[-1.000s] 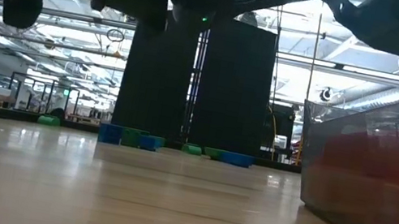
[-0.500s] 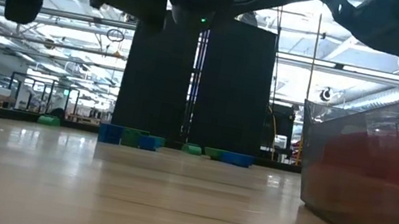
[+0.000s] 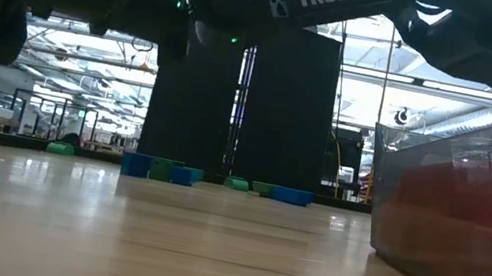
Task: Sort blocks
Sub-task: Put the green game piece into the left black bin, then move the green game piece to the center
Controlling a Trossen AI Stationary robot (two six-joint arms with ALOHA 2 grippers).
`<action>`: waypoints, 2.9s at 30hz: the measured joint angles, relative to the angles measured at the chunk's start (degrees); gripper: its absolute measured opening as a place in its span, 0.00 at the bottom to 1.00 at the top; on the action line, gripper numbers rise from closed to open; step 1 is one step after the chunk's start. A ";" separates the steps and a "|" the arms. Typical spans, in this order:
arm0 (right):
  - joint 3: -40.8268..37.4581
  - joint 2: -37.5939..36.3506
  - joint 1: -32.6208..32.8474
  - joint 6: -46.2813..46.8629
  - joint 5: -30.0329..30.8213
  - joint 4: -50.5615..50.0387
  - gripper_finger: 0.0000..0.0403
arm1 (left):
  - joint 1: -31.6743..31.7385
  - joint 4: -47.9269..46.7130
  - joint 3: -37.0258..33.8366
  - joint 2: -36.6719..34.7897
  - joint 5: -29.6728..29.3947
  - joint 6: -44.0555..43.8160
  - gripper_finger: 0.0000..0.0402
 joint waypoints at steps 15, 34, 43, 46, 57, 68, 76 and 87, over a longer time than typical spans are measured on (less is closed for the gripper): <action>0.35 0.24 0.04 -1.92 0.01 0.31 0.00 | -0.17 -0.63 0.00 -0.01 1.60 0.08 0.88; 0.49 -0.33 2.01 -8.83 1.54 -6.88 0.00 | 0.31 1.21 0.00 -0.02 -3.61 0.11 0.88; 0.49 -0.62 1.49 -7.91 1.30 -8.69 0.00 | 0.19 0.33 0.00 -0.02 0.76 -1.51 0.88; 0.48 -2.81 -0.09 -10.65 1.16 -16.54 0.00 | -0.15 -2.93 0.00 -0.02 0.32 -3.76 0.88; 0.52 -23.77 -10.46 -38.63 15.47 -66.41 0.00 | 9.05 -17.92 -1.86 -2.78 -11.68 -10.24 0.87; 0.52 -50.21 -17.19 -49.22 39.19 -93.97 0.00 | 48.39 -17.71 -7.78 -9.55 -29.18 7.20 0.87; 0.55 -66.14 -19.08 -40.88 40.50 -97.53 0.00 | 84.51 -0.17 -7.80 -11.60 -25.69 36.91 0.87; 0.52 -77.15 -19.10 -35.35 40.67 -107.10 0.00 | 111.45 12.09 -7.78 -4.38 -8.79 47.91 0.87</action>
